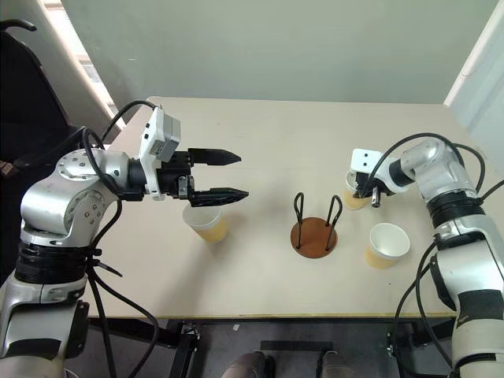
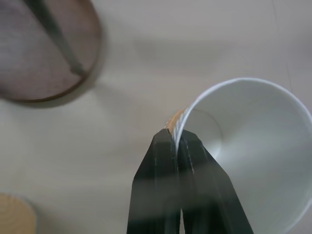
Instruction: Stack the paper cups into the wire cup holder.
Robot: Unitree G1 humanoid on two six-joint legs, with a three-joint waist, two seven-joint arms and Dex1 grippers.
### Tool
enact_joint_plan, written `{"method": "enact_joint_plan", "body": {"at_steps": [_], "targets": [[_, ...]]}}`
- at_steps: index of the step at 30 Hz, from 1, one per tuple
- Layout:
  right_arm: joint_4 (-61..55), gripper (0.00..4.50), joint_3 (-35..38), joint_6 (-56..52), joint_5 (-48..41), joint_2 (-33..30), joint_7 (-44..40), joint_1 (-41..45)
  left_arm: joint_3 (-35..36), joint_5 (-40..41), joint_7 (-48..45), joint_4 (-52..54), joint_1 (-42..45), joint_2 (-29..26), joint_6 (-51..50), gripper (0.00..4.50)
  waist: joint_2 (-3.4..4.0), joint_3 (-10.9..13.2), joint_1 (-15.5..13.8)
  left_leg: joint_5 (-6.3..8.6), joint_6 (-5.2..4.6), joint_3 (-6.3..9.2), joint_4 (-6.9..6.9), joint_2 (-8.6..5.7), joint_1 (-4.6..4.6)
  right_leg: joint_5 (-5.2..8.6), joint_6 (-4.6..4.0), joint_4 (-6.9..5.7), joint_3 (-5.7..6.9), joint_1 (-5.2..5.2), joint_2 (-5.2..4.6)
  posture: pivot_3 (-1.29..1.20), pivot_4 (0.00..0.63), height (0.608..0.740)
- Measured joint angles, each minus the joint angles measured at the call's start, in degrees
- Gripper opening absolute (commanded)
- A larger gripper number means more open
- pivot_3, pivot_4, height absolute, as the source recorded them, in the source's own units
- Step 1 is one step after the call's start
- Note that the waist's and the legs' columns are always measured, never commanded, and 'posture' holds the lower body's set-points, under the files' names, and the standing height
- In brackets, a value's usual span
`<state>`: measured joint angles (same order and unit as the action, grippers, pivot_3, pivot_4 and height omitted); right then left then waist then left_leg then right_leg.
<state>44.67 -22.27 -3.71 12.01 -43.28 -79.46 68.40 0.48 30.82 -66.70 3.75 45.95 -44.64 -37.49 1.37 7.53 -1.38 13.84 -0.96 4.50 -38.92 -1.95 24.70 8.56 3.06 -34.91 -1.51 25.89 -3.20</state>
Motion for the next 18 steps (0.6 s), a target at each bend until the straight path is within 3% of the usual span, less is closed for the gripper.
{"method": "enact_joint_plan", "body": {"at_steps": [4,10,18], "targets": [[-14.2,0.02,3.4,-5.3,-4.1,-5.0,-7.6,1.6,0.7,0.4,-1.8,0.0,-0.2,-2.0,0.1,4.50,0.00,0.0,0.2,-0.01,0.06,0.01,0.03,0.04,0.20,0.05,-0.08,0.03,0.02,0.19,0.05,0.00,0.150,0.740],[-44.7,0.02,4.0,-23.9,-19.9,-12.1,-12.7,4.1,0.8,0.4,-3.5,-0.6,-1.0,-2.6,1.3,4.50,-0.02,0.0,0.5,-0.06,0.16,0.07,0.09,0.13,0.19,0.53,-0.72,0.04,0.09,0.17,0.14,0.00,0.150,0.740],[-51.8,0.02,3.4,-28.3,-22.6,-12.5,-12.7,0.6,0.4,0.0,-4.3,-2.0,-0.6,-1.7,2.7,4.50,-0.05,0.0,0.5,-0.19,0.02,0.11,-0.09,0.09,0.17,0.38,-0.78,-0.05,0.08,0.11,0.10,0.00,0.150,0.740]]}}
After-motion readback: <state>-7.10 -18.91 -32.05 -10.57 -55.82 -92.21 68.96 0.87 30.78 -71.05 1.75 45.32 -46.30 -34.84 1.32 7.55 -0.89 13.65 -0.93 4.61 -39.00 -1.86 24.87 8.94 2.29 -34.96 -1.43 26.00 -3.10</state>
